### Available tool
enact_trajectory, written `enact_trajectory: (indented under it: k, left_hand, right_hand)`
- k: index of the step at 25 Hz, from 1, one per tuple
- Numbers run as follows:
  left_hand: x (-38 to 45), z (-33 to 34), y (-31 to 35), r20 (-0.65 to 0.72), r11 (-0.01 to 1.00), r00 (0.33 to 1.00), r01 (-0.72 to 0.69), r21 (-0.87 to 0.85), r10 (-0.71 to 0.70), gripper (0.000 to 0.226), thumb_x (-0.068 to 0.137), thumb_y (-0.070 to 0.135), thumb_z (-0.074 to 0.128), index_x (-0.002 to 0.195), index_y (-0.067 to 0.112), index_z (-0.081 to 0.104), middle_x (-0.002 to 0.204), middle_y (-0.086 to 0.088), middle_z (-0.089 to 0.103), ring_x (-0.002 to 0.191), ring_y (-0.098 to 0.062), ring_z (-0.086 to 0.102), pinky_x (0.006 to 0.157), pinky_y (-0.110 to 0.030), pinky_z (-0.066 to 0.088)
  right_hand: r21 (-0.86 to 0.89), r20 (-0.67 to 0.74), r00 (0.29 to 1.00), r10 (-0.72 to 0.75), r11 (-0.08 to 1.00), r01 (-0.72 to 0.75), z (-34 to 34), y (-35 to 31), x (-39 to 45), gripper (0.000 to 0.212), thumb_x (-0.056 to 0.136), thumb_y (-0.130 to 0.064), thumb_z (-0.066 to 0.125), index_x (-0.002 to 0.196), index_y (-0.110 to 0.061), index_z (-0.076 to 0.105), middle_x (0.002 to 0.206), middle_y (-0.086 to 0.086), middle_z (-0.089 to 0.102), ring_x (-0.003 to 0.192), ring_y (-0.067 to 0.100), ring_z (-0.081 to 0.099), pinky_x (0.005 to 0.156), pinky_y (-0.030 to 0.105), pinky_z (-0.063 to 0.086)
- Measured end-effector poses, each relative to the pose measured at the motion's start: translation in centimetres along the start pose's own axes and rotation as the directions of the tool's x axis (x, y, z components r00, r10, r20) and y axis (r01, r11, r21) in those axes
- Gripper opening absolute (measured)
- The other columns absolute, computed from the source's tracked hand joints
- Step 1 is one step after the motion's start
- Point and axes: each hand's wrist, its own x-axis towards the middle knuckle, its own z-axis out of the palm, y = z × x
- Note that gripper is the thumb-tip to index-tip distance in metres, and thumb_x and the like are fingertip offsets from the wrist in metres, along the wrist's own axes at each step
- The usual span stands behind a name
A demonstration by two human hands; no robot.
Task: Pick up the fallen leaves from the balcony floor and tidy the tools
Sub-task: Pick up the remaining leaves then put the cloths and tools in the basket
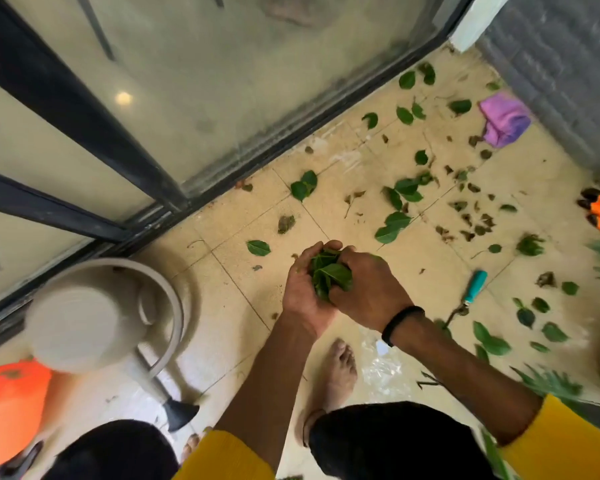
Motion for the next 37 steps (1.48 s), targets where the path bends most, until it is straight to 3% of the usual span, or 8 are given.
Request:
enact_trajectory:
  k: [2, 11, 14, 23, 26, 31, 35, 37]
  left_hand:
    - [-5.1, 3.7, 0.4, -0.035, 0.999, 0.999, -0.035, -0.01, 0.035, 0.032, 0.096, 0.029, 0.053, 0.083, 0.007, 0.073, 0.096, -0.017, 0.068, 0.093, -0.031, 0.066, 0.112, -0.045, 0.04]
    - [-35.2, 16.0, 6.5, -0.107, 0.954, 0.967, -0.246, -0.171, 0.231, 0.029, 0.092, 0.027, 0.051, 0.082, 0.005, 0.066, 0.088, -0.017, 0.065, 0.081, -0.031, 0.065, 0.082, -0.038, 0.055]
    - [-43.7, 15.3, 9.2, -0.096, 0.917, 0.946, -0.323, -0.233, 0.309, 0.024, 0.09, 0.027, 0.055, 0.085, 0.007, 0.065, 0.092, -0.016, 0.065, 0.087, -0.032, 0.063, 0.092, -0.041, 0.051]
    - [-68.9, -3.1, 18.5, -0.236, 0.663, 0.806, -0.584, -0.469, 0.543, 0.018, 0.084, 0.023, 0.062, 0.084, 0.006, 0.065, 0.088, -0.016, 0.061, 0.084, -0.03, 0.061, 0.094, -0.041, 0.045]
    - [-77.8, -11.4, 20.1, -0.329, 0.518, 0.727, -0.67, -0.532, 0.603, 0.019, 0.088, 0.024, 0.061, 0.085, 0.006, 0.065, 0.092, -0.017, 0.059, 0.084, -0.031, 0.061, 0.098, -0.044, 0.043]
    - [-89.5, -20.1, 21.2, -0.5, 0.197, 0.546, -0.783, -0.59, 0.672, 0.025, 0.095, 0.024, 0.051, 0.085, 0.004, 0.061, 0.08, -0.014, 0.058, 0.075, -0.032, 0.065, 0.077, -0.041, 0.057]
    - [-94.5, -26.3, 22.7, -0.631, 0.012, 0.448, -0.821, -0.57, 0.634, 0.025, 0.095, 0.025, 0.051, 0.082, 0.006, 0.062, 0.087, -0.014, 0.063, 0.084, -0.032, 0.065, 0.081, -0.043, 0.057]
    - [-95.8, -29.3, 23.7, -0.669, -0.032, 0.426, -0.829, -0.558, 0.61, 0.024, 0.095, 0.025, 0.053, 0.083, 0.007, 0.063, 0.089, -0.014, 0.064, 0.086, -0.031, 0.065, 0.082, -0.042, 0.057]
  right_hand:
    - [-0.006, 0.005, 1.0, 0.023, 1.0, -0.023, -3.6, -3.7, -3.5, 0.024, 0.08, -0.007, 0.065, 0.103, -0.014, 0.059, 0.088, -0.003, 0.05, 0.082, 0.018, 0.05, 0.056, 0.01, 0.035]
    - [0.03, 0.13, 0.988, -0.086, 0.996, 0.082, -15.8, -25.3, -21.5, 0.036, 0.081, -0.011, 0.061, 0.116, -0.018, 0.059, 0.105, 0.001, 0.062, 0.098, 0.021, 0.061, 0.084, 0.028, 0.051]
    - [-0.032, 0.184, 0.964, -0.194, 0.979, 0.203, -15.9, -32.5, -26.2, 0.038, 0.082, -0.011, 0.06, 0.119, -0.019, 0.061, 0.111, 0.004, 0.063, 0.104, 0.024, 0.06, 0.09, 0.033, 0.051]
    - [-0.13, 0.384, 0.814, -0.436, 0.847, 0.515, 0.1, -55.4, -43.0, 0.033, 0.076, -0.009, 0.06, 0.106, -0.023, 0.066, 0.097, -0.004, 0.068, 0.095, 0.016, 0.065, 0.083, 0.027, 0.054]
    - [-0.122, 0.508, 0.724, -0.466, 0.793, 0.597, 7.8, -62.5, -49.9, 0.027, 0.076, -0.012, 0.059, 0.099, -0.025, 0.064, 0.09, -0.007, 0.064, 0.089, 0.016, 0.065, 0.077, 0.029, 0.054]
    - [-0.102, 0.629, 0.522, -0.577, 0.604, 0.79, 16.5, -70.8, -59.0, 0.033, 0.078, -0.006, 0.061, 0.1, -0.021, 0.042, 0.092, -0.007, 0.055, 0.086, 0.016, 0.054, 0.071, 0.015, 0.041]
    - [-0.034, 0.698, 0.427, -0.575, 0.569, 0.822, 23.0, -75.3, -63.2, 0.053, 0.07, -0.006, 0.059, 0.105, -0.032, 0.03, 0.096, -0.001, 0.061, 0.091, 0.024, 0.064, 0.081, 0.041, 0.056]
    - [-0.014, 0.724, 0.408, -0.557, 0.579, 0.815, 26.1, -77.1, -64.0, 0.057, 0.071, -0.004, 0.061, 0.107, -0.034, 0.03, 0.1, -0.002, 0.062, 0.096, 0.021, 0.064, 0.084, 0.038, 0.056]
